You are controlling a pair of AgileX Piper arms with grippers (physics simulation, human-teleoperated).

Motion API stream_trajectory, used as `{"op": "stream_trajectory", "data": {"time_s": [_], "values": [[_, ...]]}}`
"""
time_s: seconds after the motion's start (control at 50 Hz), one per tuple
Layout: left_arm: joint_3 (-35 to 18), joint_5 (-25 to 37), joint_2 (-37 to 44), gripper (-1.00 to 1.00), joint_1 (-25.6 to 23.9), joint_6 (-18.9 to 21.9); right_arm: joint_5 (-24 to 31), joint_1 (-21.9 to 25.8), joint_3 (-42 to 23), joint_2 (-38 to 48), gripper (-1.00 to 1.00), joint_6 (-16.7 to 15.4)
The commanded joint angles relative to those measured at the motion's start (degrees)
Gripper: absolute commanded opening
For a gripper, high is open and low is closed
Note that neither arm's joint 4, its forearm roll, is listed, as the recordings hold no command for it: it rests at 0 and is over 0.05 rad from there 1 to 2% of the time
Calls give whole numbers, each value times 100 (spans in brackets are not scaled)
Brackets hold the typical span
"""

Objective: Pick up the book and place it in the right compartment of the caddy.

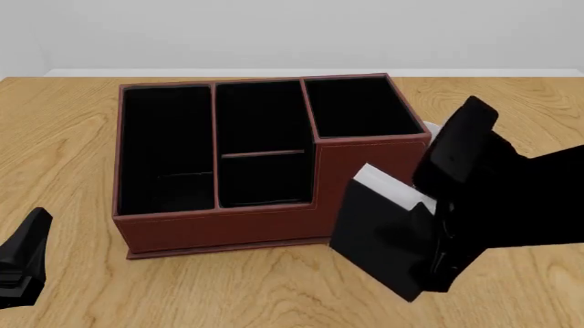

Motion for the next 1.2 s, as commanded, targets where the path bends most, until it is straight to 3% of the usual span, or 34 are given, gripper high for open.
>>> {"op": "stream_trajectory", "data": {"time_s": [0.02, 0.18, 0.36, 0.62, 1.2], "values": [[0, 0, 0, 100, 0, 0, 537, -132, -683, -153, -100, -78], [0, 0, 0, 100, 0, 0, 879, -338, -1237, -143, -100, -421], [0, 0, 0, 100, 0, 0, 1213, -381, -1859, 7, -100, -443], [0, 0, 0, 100, 0, 0, 1649, -605, -2765, 283, -100, -721], [0, 0, 0, 100, 0, 0, 2111, -1317, -4612, 1293, -100, -1492]]}}
